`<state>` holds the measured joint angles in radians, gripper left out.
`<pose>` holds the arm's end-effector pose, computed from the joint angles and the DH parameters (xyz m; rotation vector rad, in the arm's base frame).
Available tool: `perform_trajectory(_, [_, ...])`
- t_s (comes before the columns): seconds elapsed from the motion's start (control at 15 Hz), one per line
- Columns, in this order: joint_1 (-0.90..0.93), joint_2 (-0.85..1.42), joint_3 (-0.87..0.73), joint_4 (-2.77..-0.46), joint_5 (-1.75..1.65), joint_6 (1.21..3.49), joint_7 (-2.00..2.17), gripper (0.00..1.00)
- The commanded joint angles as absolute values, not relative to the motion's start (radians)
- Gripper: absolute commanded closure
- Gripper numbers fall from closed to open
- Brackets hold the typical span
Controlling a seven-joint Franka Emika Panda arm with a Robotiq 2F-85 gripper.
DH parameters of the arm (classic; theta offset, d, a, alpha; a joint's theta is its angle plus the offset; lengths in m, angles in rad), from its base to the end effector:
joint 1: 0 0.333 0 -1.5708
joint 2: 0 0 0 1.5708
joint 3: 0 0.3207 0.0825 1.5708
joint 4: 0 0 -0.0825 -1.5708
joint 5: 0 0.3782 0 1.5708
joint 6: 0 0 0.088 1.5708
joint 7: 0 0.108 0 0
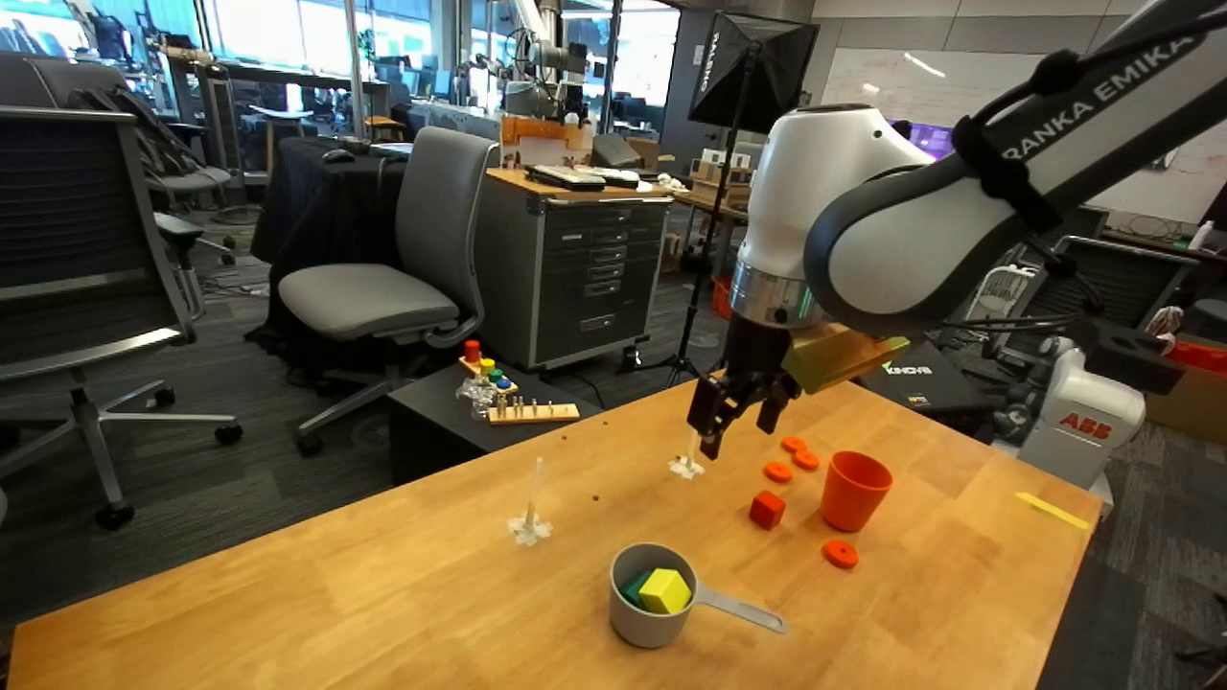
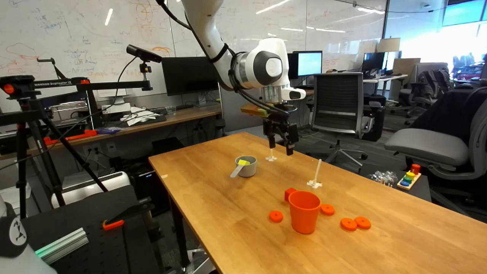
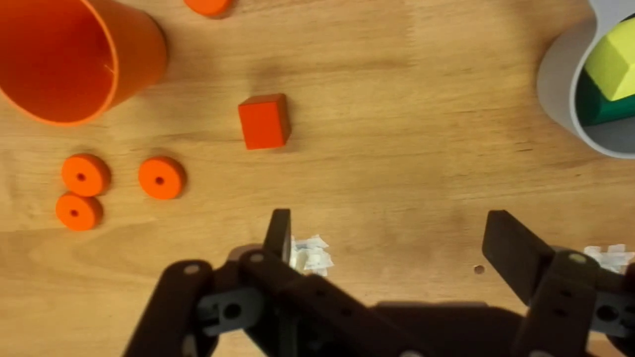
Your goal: Put the three blocks in the gray measuring cup
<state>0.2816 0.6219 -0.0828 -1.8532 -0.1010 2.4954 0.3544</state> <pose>0.6295 0.1307 0.1943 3.0395 -0.0906 0.0761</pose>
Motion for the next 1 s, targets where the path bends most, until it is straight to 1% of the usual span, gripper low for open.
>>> perform_trajectory(0.0, [0.262, 0.602, -0.092, -1.895, -0.107, 2.498, 0.392, 0.00])
perform_trajectory(0.47, [0.199, 0.609, -0.093, -1.960, -0.072, 2.519, 0.415, 0.00])
perform_trajectory(0.93, [0.163, 0.690, -0.075, -1.916, -0.015, 2.526, 0.409, 0.00])
